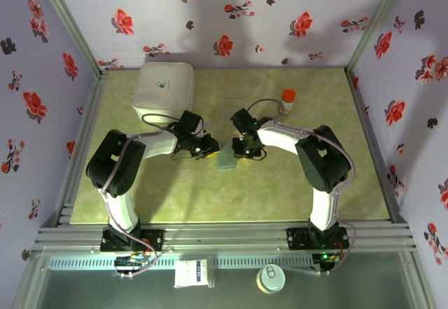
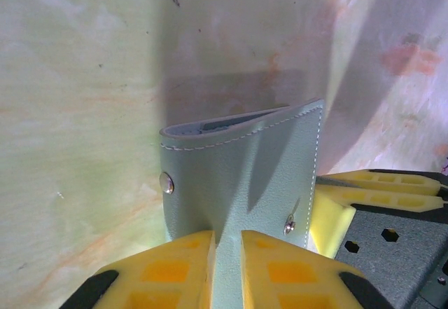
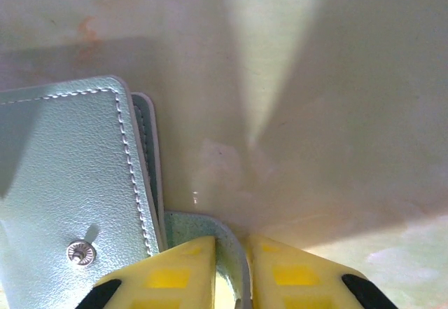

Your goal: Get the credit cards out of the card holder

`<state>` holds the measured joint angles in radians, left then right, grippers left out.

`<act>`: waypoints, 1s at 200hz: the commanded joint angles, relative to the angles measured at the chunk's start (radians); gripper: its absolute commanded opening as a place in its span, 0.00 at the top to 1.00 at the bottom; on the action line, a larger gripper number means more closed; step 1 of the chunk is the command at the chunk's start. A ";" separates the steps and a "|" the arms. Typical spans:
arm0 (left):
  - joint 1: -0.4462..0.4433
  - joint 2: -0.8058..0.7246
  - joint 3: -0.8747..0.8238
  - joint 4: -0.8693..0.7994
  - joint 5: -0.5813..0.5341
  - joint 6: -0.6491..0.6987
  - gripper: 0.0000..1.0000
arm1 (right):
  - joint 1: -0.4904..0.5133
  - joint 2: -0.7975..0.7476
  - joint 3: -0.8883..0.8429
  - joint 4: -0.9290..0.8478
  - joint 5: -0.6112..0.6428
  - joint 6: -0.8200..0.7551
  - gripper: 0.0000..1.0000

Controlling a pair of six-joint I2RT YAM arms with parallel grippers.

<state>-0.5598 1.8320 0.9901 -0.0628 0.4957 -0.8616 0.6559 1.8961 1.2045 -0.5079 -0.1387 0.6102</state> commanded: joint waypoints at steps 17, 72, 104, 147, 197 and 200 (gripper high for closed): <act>0.006 -0.035 -0.008 -0.042 -0.037 0.007 0.82 | -0.006 -0.036 -0.019 0.038 -0.005 0.010 0.90; 0.008 -0.047 0.007 -0.053 -0.051 0.028 0.83 | -0.025 -0.111 -0.031 -0.038 0.055 -0.022 0.93; 0.016 -0.059 0.023 -0.081 -0.059 0.049 0.83 | -0.026 -0.151 -0.026 -0.078 0.059 -0.027 0.94; 0.046 -0.097 0.015 -0.091 -0.069 0.066 0.84 | -0.023 -0.215 -0.028 -0.104 0.077 -0.003 0.95; 0.082 -0.132 -0.006 -0.089 -0.060 0.083 0.86 | 0.007 -0.225 0.014 -0.134 0.091 0.010 0.95; 0.084 -0.132 -0.007 -0.089 -0.059 0.084 0.86 | 0.009 -0.224 0.016 -0.134 0.091 0.013 0.95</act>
<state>-0.4908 1.7370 0.9924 -0.1360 0.4442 -0.8116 0.6445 1.6939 1.1851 -0.5980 -0.0799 0.6037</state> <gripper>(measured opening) 0.147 0.085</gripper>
